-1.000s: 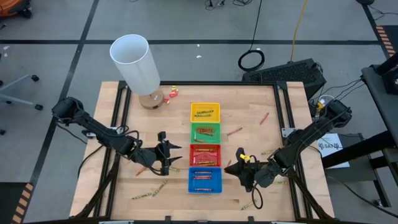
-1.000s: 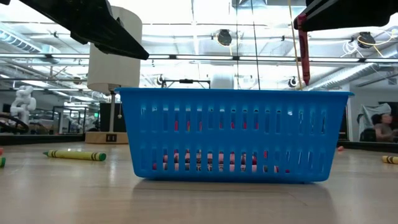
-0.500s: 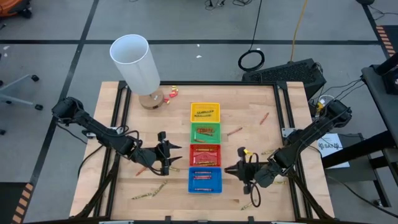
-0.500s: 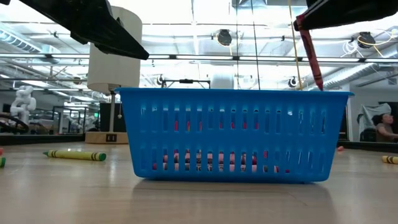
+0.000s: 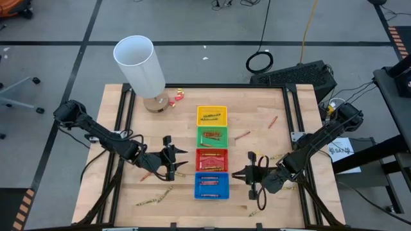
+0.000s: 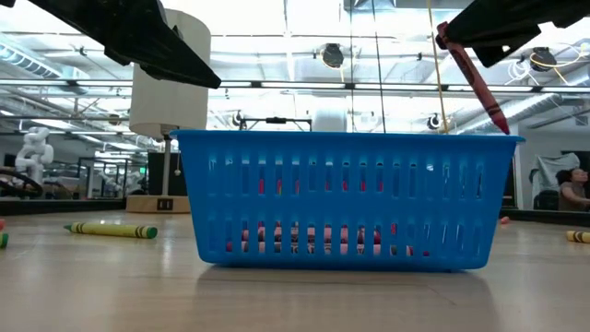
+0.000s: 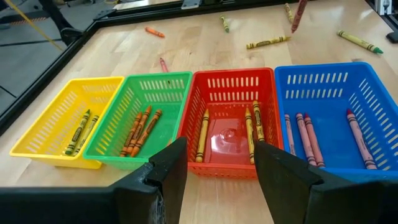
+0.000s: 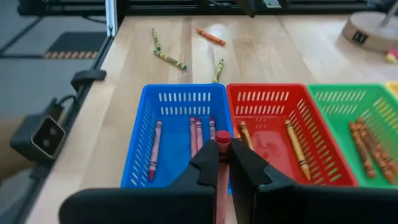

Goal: Sort crayons
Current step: Put the red crayon into the blue bin, then put the green crayon into the yellow bin

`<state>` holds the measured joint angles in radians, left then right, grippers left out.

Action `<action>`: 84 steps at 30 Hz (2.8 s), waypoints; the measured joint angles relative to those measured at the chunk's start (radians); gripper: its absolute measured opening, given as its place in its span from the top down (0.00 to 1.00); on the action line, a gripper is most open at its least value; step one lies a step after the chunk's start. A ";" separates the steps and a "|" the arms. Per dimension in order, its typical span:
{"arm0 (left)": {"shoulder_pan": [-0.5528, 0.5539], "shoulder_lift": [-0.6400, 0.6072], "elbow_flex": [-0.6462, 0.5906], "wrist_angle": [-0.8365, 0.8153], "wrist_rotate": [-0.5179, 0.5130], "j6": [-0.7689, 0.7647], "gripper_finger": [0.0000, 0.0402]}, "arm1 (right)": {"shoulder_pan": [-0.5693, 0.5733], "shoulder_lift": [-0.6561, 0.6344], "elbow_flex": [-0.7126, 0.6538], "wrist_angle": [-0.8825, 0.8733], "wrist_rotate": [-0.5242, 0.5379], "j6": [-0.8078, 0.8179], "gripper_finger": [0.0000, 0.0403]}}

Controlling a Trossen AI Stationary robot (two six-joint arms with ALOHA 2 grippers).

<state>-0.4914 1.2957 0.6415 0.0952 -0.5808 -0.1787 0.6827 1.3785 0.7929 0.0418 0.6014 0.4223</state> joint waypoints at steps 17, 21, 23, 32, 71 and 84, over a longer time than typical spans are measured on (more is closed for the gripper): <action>0.000 0.000 0.000 0.000 0.000 -0.001 0.54 | -0.047 0.022 0.001 0.222 -0.001 0.039 1.00; 0.000 0.000 0.000 0.002 0.000 -0.001 0.54 | -0.057 0.076 0.001 0.370 -0.028 -0.053 1.00; 0.000 0.000 0.000 0.002 0.000 -0.001 0.54 | -0.069 0.111 0.001 0.420 -0.063 -0.068 1.00; 0.000 0.000 0.000 0.001 0.000 0.000 0.54 | -0.116 0.262 0.118 0.406 -0.137 -0.074 1.00; -0.002 -0.001 0.001 -0.165 0.170 -0.191 0.54 | -0.090 0.221 0.429 -0.332 -0.360 -0.342 0.67; -0.029 0.035 0.001 -0.317 0.265 -0.392 0.54 | -0.006 0.173 0.185 -0.179 -0.258 -0.290 0.69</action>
<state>-0.5207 1.3305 0.6422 -0.2216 -0.3160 -0.5704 0.6762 1.5517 0.9782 -0.1374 0.3430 0.1326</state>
